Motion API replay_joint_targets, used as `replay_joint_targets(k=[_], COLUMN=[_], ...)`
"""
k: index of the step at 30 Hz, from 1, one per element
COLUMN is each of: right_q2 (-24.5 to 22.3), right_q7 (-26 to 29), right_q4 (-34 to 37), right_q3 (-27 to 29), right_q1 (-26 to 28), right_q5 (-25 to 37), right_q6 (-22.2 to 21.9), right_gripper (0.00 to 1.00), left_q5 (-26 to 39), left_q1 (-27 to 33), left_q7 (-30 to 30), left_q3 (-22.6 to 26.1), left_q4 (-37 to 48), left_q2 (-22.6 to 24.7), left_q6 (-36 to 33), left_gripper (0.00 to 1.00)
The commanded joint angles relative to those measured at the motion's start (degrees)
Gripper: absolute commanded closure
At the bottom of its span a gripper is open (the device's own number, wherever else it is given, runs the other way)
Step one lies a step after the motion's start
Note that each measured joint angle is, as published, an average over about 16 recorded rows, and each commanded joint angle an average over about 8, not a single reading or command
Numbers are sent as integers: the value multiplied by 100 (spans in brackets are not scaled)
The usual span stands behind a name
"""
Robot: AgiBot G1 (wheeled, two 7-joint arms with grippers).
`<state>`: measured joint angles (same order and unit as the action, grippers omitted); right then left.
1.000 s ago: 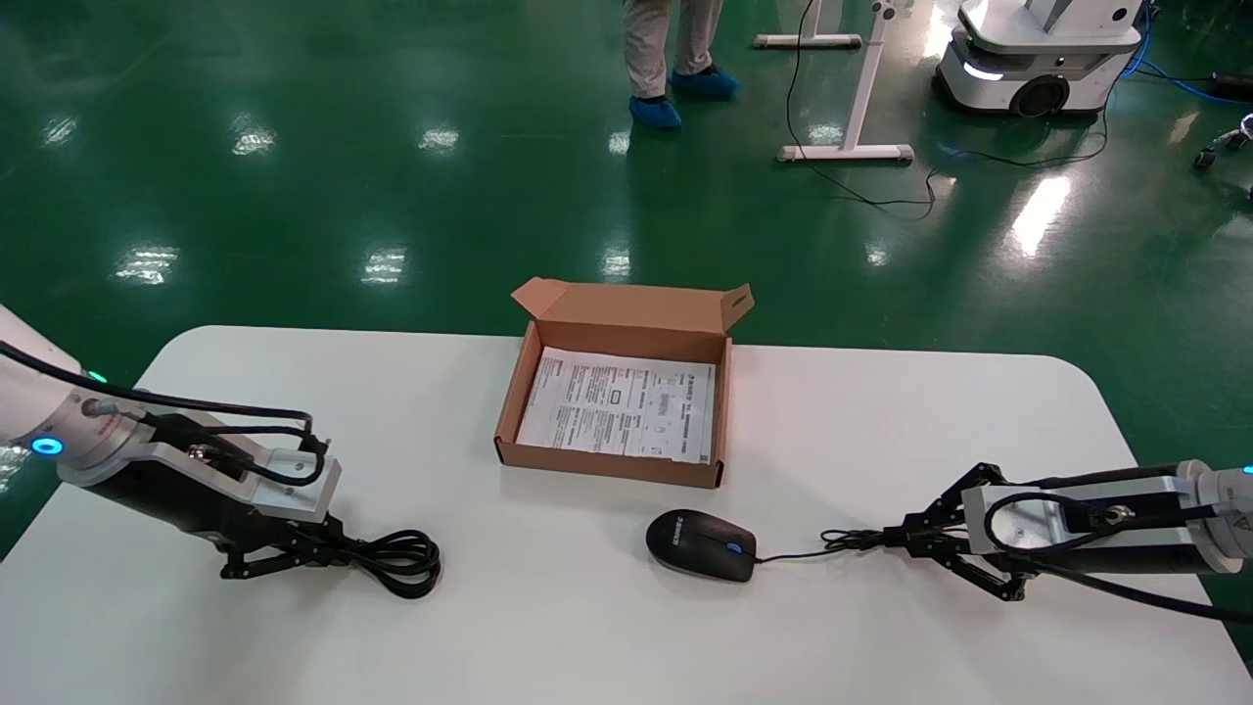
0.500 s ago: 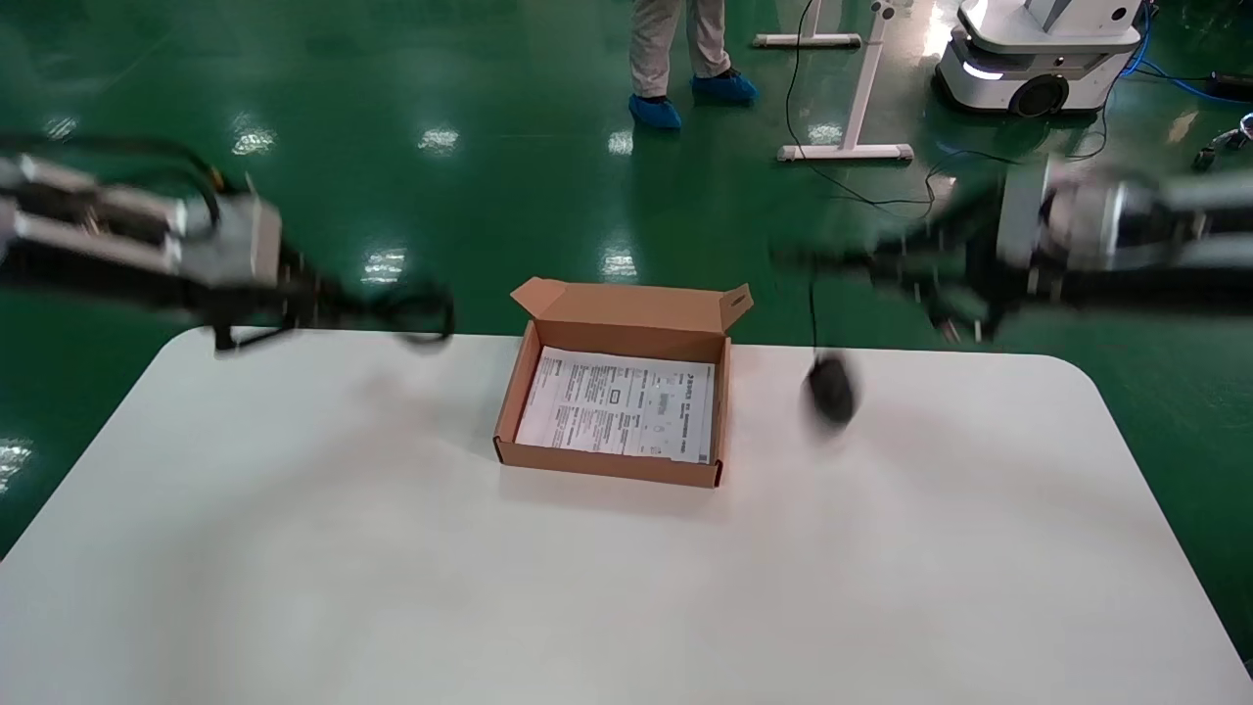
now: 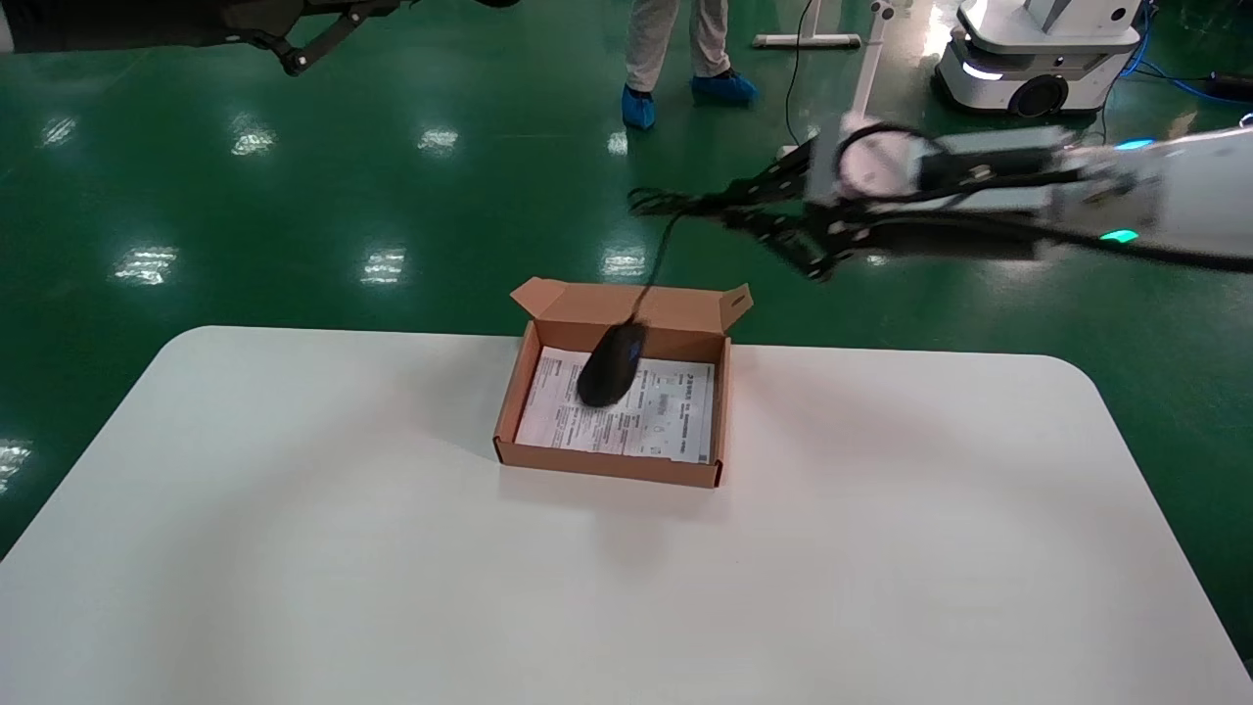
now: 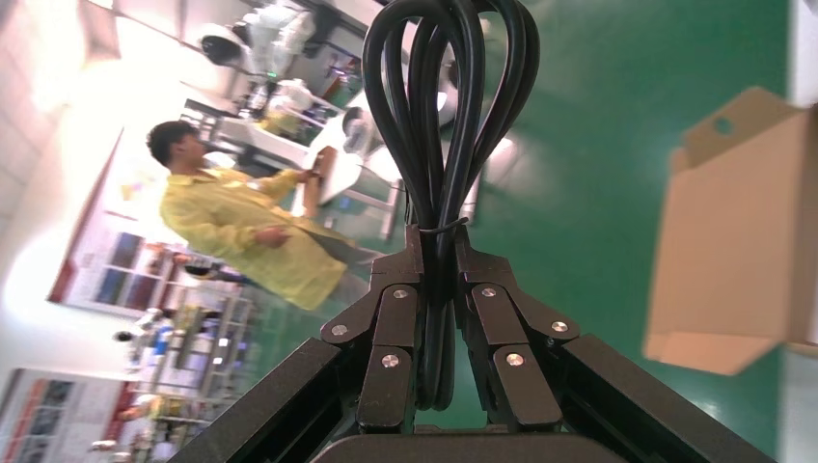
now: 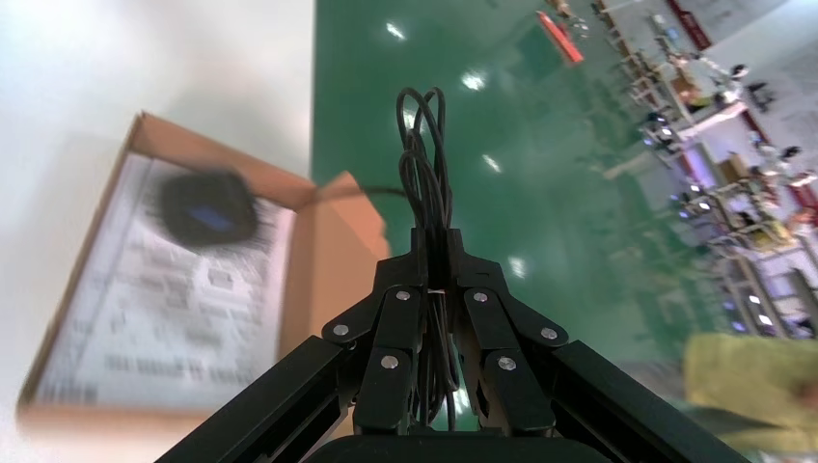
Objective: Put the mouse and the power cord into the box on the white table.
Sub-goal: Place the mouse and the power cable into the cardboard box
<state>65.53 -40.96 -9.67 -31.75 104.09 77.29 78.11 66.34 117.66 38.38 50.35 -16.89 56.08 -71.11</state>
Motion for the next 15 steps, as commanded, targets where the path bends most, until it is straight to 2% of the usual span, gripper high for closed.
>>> replay_joint_targets(k=[1, 7, 15], right_q2=[251, 689, 920], right_q7=[-79, -176, -286], right_q4=[55, 296, 575], right_q3=[-10, -5, 12], right_q1=[-130, -229, -216], right_q5=[9, -10, -37], right_q6=[-205, -457, -604], right_gripper=[100, 100, 100], left_q5=[-139, 13, 54], left_q1=[-10, 97, 88], left_q7=[202, 380, 550], left_q3=[-108, -9, 24], left_q4=[68, 516, 983], left_q2=[60, 184, 344], left_q6=[94, 10, -40], left_gripper=[100, 100, 100])
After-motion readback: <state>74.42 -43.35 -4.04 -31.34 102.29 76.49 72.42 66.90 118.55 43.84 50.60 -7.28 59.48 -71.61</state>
